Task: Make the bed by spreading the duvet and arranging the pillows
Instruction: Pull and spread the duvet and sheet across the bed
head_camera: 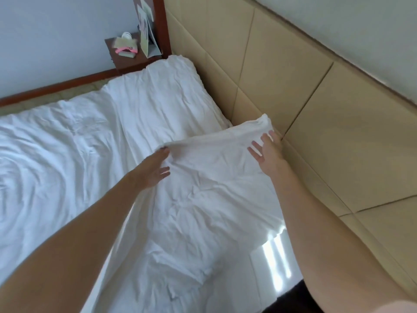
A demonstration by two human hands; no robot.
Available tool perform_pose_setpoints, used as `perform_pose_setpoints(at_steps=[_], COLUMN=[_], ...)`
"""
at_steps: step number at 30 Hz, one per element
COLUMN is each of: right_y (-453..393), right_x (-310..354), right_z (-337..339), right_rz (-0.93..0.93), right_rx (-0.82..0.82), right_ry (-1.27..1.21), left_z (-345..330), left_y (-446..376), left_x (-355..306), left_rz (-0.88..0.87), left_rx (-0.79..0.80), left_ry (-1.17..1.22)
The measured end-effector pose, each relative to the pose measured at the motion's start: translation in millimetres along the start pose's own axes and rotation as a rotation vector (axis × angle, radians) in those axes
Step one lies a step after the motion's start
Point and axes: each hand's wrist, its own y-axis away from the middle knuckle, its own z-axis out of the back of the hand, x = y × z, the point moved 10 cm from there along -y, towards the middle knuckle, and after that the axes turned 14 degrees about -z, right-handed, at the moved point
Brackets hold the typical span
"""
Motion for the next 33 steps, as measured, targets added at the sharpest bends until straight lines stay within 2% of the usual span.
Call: perform_pose_setpoints(at_steps=[2,6,11,14,18,27,30,33], right_y=[-5,-9,-8,-7,7,67,85,102], right_x=[-20,-77,-124,-138,-160,-275,-332,-407], right_z=[-8,-13,-9,-10,-22,-75,-84,-80], right_rz=[-0.059,-0.227,-0.3,-0.217,-0.057,0.171,0.136,-0.08], right_rx=[0.017,0.046,0.012,-0.029,-0.024,0.151,0.226,0.281], right_ry=[0.114,0.277,0.532,0.787,1.134,1.85,1.863,1.562], left_z=[-8,-19,4,33,70,153,186,221], left_y=[4,28,58,74,105,194,228,267], left_x=[18,45,74,83,93,143,170,205], left_rz=[0.089,0.149,0.161,0.149,0.166,0.253,0.274,0.312], left_rx=[0.145,0.285,0.24,0.167,0.192,0.09,0.07,0.054], left_ry=[-0.112,-0.525,-0.687,-0.843,-1.234,-1.421,-1.409,-1.342])
